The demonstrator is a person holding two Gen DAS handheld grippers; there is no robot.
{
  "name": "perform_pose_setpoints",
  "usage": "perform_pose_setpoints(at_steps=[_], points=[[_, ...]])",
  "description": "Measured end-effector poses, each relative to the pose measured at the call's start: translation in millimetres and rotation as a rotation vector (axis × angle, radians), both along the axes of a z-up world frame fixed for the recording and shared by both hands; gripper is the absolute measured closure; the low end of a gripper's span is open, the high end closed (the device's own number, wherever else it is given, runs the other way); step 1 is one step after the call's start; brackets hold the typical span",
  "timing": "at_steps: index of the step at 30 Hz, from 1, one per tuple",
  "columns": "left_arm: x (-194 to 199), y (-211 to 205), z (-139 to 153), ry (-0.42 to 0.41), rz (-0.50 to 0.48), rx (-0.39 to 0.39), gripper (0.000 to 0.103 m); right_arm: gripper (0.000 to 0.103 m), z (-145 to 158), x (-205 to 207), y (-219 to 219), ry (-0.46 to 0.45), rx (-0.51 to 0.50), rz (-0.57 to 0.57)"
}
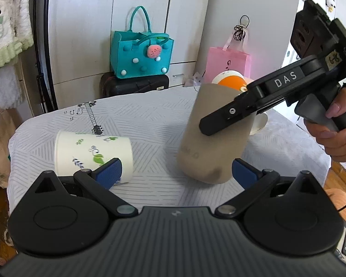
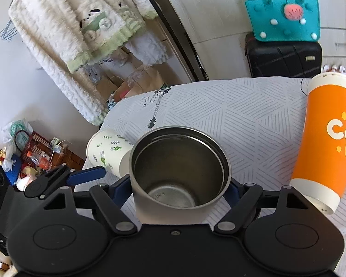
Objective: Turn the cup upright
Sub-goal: 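Close the right gripper on the beige tumbler's base and lift it, then rotate the right tool to swing the tumbler's open rim upward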
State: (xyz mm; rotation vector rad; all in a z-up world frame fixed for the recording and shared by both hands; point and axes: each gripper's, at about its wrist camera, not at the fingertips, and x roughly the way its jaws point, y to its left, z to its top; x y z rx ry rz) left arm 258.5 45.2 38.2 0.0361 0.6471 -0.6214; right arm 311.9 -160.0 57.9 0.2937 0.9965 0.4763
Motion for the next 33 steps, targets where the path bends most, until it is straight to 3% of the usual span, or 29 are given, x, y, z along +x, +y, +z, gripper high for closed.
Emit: perform_pose_setpoints(at_steps=[7,13,23,29,33], points=[[0,9,-1,0.023,0.018,-0.058,0.0,0.019,-6,13,11,-0.078,-0.005,-0.014],[5,12,-3,0.026,0.035,-0.051,0.0,0.02,-8,28,33,-0.113,-0.058,0.014],[10,17,-6,0.037,0.018,-0.057,0.0,0.02,-10,41,55,-0.039,-0.335,0.136],[13,17,-12,0.063,0.013,-0.051,0.001,0.02,-6,38,47,-0.002,-0.349,0.23],[16,15,-13,0.075,0.009,-0.057,0.001,0.014,-4,33,39,0.055,-0.345,0.274]])
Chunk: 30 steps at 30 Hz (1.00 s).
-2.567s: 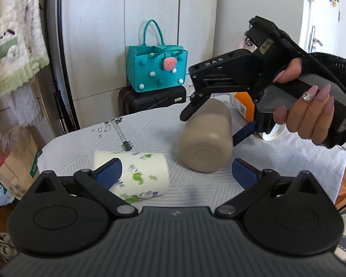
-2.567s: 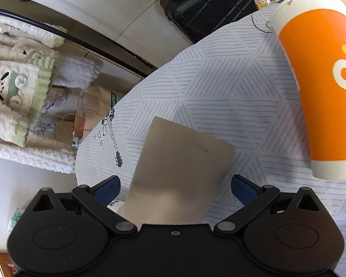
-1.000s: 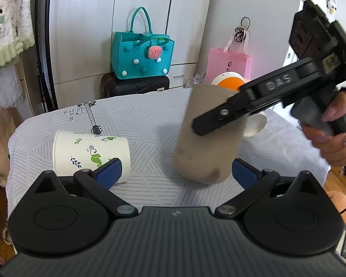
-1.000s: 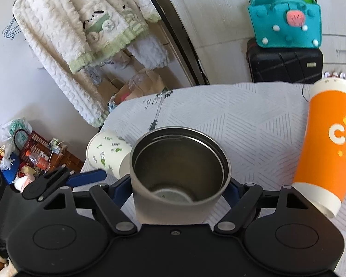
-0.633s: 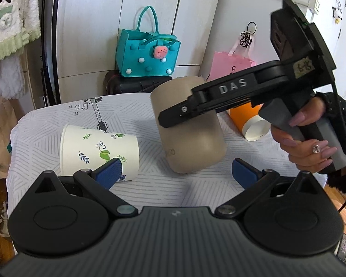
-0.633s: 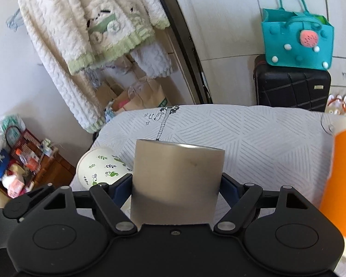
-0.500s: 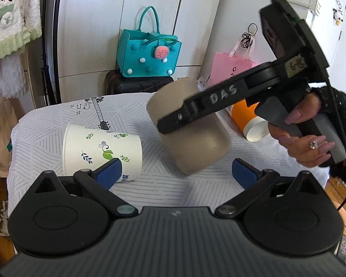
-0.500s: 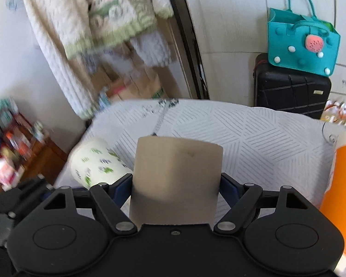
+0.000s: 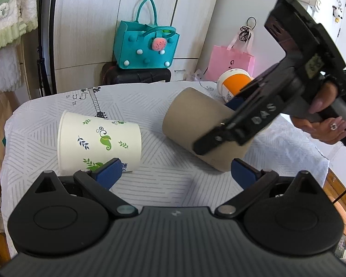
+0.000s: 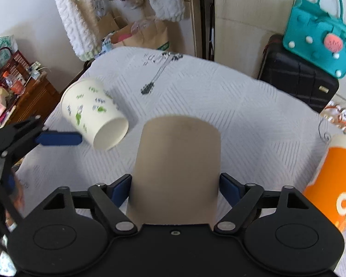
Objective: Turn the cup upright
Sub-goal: 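Rotate the right tool to swing the tumbler's open rim upward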
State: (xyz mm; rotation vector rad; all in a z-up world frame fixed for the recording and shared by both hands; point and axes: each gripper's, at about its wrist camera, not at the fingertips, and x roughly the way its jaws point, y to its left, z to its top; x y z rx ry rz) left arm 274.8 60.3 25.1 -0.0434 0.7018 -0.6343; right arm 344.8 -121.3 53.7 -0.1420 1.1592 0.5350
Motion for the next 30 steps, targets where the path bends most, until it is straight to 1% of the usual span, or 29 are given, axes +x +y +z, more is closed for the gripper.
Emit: perform_pose_setpoints(at_steps=[1,4,5,7,10,12,15,20,26,30], points=[[2,0,0,0.007,0.0,-0.003,0.001,0.01,0,-1,-3,0.017,-0.001,0.002],[3,1,4,0.007,0.006,-0.02,0.001,0.009,2,-7,-12,0.005,-0.003,0.018],[4,2,5,0.005,0.009,-0.026,0.001,0.009,2,-8,-12,0.0,-0.004,0.025],[4,1,7,0.004,0.013,-0.028,0.001,0.018,0,-12,-12,-0.014,0.003,0.05],[3,-2,11,-0.004,0.019,-0.02,0.001,0.019,-1,-14,-12,-0.047,0.002,0.049],[0,-5,13,-0.006,0.027,-0.02,0.002,0.019,-1,-13,-16,-0.045,0.012,0.016],[-2,-7,16,-0.001,0.039,-0.036,0.002,0.019,3,-16,-21,-0.043,0.019,0.009],[-6,-7,21,0.046,0.04,-0.103,0.002,0.019,5,-25,-35,-0.03,0.038,-0.002],[-14,-21,24,0.067,0.03,-0.122,0.002,0.019,1,-45,-47,-0.01,0.072,-0.006],[-15,-26,22,0.15,0.014,-0.191,0.002,0.019,-1,-58,-55,0.001,0.097,-0.012]])
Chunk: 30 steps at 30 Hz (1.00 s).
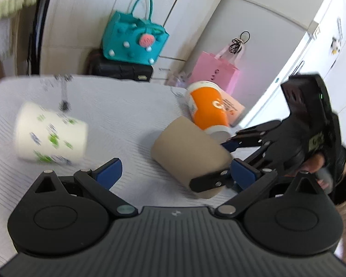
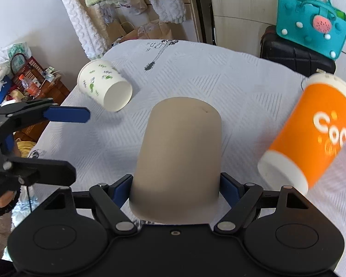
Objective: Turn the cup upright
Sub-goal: 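Rotate the right tool to swing the tumbler's open rim upward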
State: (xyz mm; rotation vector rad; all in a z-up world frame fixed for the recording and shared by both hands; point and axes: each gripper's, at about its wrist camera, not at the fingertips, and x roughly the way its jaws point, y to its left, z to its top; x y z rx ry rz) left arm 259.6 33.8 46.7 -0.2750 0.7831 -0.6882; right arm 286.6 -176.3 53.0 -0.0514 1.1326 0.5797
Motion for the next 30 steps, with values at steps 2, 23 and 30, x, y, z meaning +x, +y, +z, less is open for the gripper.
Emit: perform_pose_setpoints(at_steps=[2,23,30], points=[[0,-3,-2,0.039,-0.009,-0.032,0.002,0.019,-1,-7,-5,0.002,0.007,-0.013],[-16,-76,-34,0.309,-0.083,-0.146,0.003,0.019,-6,-79,-40,-0.015,0.067,-0.056],[-15,-92,-49,0.362,-0.067,-0.167,0.005,0.019,-8,-86,-49,-0.007,0.086,-0.056]])
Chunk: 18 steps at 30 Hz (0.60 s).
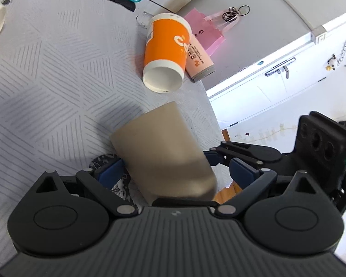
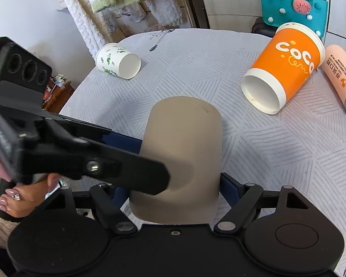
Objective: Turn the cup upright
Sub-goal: 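Rotate the right tool to swing the tumbler's open rim upward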
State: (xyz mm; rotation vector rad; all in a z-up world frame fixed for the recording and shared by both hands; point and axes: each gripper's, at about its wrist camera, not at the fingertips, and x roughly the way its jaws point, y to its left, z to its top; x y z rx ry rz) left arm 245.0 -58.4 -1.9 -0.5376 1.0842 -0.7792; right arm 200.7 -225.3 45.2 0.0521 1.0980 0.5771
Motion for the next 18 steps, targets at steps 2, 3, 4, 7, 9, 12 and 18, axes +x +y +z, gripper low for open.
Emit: perform_pose_setpoints(at_steps=[2,3,4,7,9,12,18], points=[[1,-4,-1,0.002,0.002,0.012,0.01,0.019,0,0,-1,-0.002,0.0,-0.001],[2,-5,-1,0.002,0.004,0.016,0.012,0.019,0,0,-2,-0.004,-0.002,-0.006],[2,-5,-2,0.004,0.008,0.018,0.012,0.019,0,0,-3,-0.006,-0.004,-0.007],[3,-9,-4,0.009,0.022,0.03,0.013,0.019,-1,-1,-4,-0.008,0.0,-0.004],[4,-10,-9,0.021,0.035,0.019,0.013,0.019,-1,-2,-2,-0.017,-0.005,0.002],[1,-11,-7,-0.011,0.028,0.029,0.014,0.019,-1,-3,-3,-0.028,-0.002,0.002],[-26,-13,21,-0.221,0.038,0.125,0.018,0.019,8,-13,-5,-0.088,0.024,0.009]])
